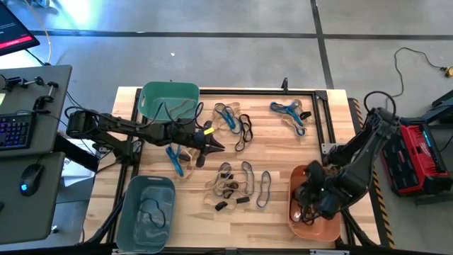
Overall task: Sort rubber bands into baskets
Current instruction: Put the black rubber band into the orange bin
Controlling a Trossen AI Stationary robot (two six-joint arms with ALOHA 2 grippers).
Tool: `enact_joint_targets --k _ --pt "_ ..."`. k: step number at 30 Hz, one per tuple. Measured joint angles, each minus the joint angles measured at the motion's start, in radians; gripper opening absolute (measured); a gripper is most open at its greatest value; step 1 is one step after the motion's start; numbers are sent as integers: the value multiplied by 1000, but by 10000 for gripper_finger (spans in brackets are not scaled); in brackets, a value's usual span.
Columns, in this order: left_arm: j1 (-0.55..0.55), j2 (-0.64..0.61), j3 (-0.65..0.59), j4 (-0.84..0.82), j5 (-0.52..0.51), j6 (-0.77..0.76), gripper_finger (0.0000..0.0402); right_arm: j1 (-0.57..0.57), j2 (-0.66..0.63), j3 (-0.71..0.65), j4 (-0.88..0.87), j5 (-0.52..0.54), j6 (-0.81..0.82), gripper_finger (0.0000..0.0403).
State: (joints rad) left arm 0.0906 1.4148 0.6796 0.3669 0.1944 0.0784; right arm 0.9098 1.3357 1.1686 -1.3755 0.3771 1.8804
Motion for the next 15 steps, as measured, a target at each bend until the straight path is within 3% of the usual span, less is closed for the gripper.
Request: enact_joint_targets --k 4,8,12,15 --pt "-4 30 -1 32 -1 -7 7 -54 -2 21 -31 147 -97 171" --pt "-7 76 -1 111 3 -7 4 -158 -2 21 -2 216 -256 171" --pt "-6 89 -1 135 3 -15 1 -279 -2 21 142 244 -522 171" --pt "-6 90 -1 133 3 -15 1 -369 0 4 345 223 -765 171"
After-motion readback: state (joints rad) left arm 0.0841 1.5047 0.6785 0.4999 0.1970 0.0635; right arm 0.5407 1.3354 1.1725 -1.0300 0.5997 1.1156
